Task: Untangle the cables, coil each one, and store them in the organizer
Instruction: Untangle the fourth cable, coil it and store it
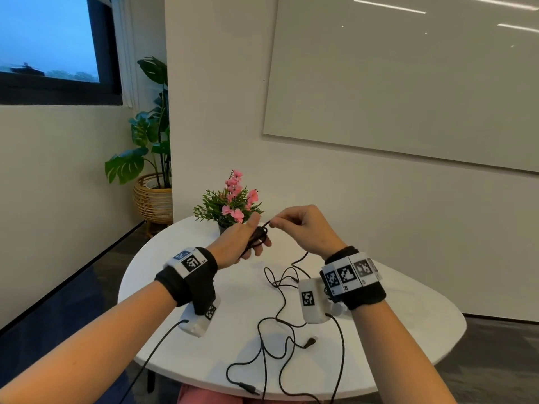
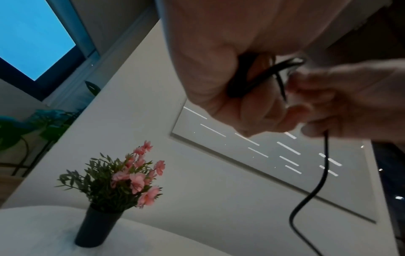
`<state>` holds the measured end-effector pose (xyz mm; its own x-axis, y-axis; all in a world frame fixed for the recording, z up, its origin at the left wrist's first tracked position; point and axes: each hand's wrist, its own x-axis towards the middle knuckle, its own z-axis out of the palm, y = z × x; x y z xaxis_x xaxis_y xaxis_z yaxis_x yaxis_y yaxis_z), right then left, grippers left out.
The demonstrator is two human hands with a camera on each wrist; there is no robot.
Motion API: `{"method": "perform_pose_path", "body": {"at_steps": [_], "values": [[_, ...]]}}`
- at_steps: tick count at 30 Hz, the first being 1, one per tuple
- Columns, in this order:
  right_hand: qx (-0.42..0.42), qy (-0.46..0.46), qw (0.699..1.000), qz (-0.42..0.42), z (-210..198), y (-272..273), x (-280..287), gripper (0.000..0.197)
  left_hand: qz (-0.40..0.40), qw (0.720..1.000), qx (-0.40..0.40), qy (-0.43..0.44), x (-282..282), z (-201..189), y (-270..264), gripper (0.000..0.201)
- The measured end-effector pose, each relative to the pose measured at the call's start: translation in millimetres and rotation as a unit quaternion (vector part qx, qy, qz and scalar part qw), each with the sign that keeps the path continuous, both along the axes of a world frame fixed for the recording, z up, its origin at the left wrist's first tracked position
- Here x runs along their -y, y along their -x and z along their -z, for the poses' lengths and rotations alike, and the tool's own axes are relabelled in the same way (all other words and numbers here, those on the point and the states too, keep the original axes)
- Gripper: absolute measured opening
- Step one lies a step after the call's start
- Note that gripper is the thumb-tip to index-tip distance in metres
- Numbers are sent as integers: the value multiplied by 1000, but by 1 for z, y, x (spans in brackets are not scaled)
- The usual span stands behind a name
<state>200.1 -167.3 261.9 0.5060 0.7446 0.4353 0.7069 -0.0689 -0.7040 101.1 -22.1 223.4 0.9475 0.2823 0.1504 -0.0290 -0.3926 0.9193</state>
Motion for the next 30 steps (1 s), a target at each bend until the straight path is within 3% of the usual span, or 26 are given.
{"method": "perform_pose_path", "body": {"at_steps": [5, 8, 12, 16, 20, 22, 24, 27, 28, 30], "values": [[-146, -120, 977, 100, 16, -10, 2, 23, 107, 991, 8, 80, 4, -8, 2, 33], [-237, -138, 957, 94, 29, -10, 1, 20, 68, 964, 76, 246, 2, -11, 0, 34], [-295, -173, 936, 80, 48, -4, -3, 8, -12, 915, 142, 377, -11, -7, -10, 38], [-162, -96, 979, 75, 66, 5, -11, 6, -50, 901, 155, 403, -24, -7, -18, 52], [-30, 75, 996, -25, 75, 26, -20, 24, -125, 880, 165, 427, -24, -15, -16, 33], [-2, 107, 992, -62, 67, 33, -19, 24, -202, 907, 166, 330, -28, -14, -16, 30], [12, 106, 991, -76, 51, 34, -17, 18, -247, 945, 163, 137, -33, -8, -14, 35], [33, 70, 995, -65, 26, 29, -19, 12, -212, 955, 119, -167, -28, 1, -7, 42], [35, 56, 996, -54, 21, 24, -21, 9, -190, 952, 102, -218, -24, 1, -4, 49], [28, 31, 999, -26, 13, 15, -26, 7, -141, 961, 76, -226, -19, 2, -1, 66]]}}
